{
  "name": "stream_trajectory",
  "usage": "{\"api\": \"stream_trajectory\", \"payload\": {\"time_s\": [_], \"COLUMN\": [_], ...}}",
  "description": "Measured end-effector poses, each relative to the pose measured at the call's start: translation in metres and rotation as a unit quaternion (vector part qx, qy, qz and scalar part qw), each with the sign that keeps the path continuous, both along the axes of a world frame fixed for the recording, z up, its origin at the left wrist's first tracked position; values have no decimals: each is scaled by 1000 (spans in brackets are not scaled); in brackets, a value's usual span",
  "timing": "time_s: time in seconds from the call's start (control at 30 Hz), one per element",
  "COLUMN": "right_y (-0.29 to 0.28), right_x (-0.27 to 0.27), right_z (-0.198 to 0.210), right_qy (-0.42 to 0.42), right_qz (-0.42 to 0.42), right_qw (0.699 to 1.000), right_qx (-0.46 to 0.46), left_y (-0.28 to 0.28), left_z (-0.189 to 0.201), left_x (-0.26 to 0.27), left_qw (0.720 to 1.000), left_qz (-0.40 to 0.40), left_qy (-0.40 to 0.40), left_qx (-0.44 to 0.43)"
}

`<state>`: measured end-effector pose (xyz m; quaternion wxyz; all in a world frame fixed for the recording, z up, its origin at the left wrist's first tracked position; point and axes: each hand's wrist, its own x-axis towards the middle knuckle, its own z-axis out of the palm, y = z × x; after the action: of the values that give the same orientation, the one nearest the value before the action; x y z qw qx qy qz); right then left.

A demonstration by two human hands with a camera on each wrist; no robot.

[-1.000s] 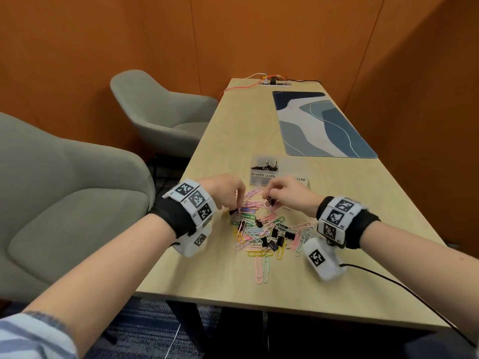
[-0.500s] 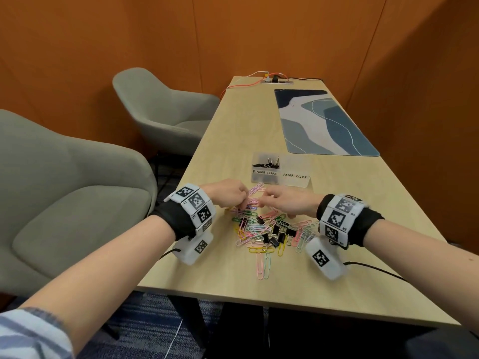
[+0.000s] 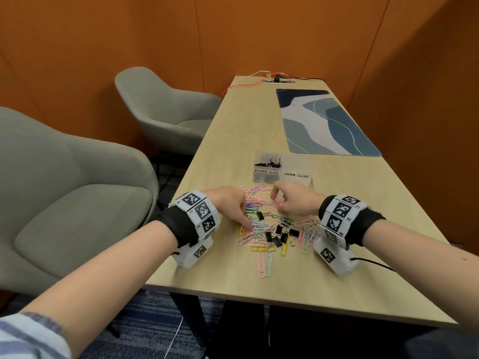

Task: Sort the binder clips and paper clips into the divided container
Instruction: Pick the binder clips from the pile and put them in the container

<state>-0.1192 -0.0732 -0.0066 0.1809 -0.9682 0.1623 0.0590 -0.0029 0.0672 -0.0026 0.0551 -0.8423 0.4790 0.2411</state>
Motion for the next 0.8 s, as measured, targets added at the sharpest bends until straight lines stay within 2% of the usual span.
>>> {"api": "stream_trajectory", "payload": {"time_s": [0.17,0.37,0.5,0.7,0.8], "right_y": [19,24,20,6,0], "right_x": [3,11,10,5,3], "right_z": [-4,-7,-5,9,13], "right_qy": [-22,11,19,43,58], "right_qz": [51,83,54,-40,-50], "right_qw": [998,995,997,996,995], "right_qx": [0,-51,-52,72,64], "left_y": [-6,-3,0,0,-2], "left_z": [0,6,7,12,20], "left_x": [-5,-6,-1,6,7], "left_qw": [1000,1000,999,998,997], "left_qz": [-13,7,23,22,13], "left_qy": [-10,4,38,65,72], "left_qx": [1,8,12,5,11]}}
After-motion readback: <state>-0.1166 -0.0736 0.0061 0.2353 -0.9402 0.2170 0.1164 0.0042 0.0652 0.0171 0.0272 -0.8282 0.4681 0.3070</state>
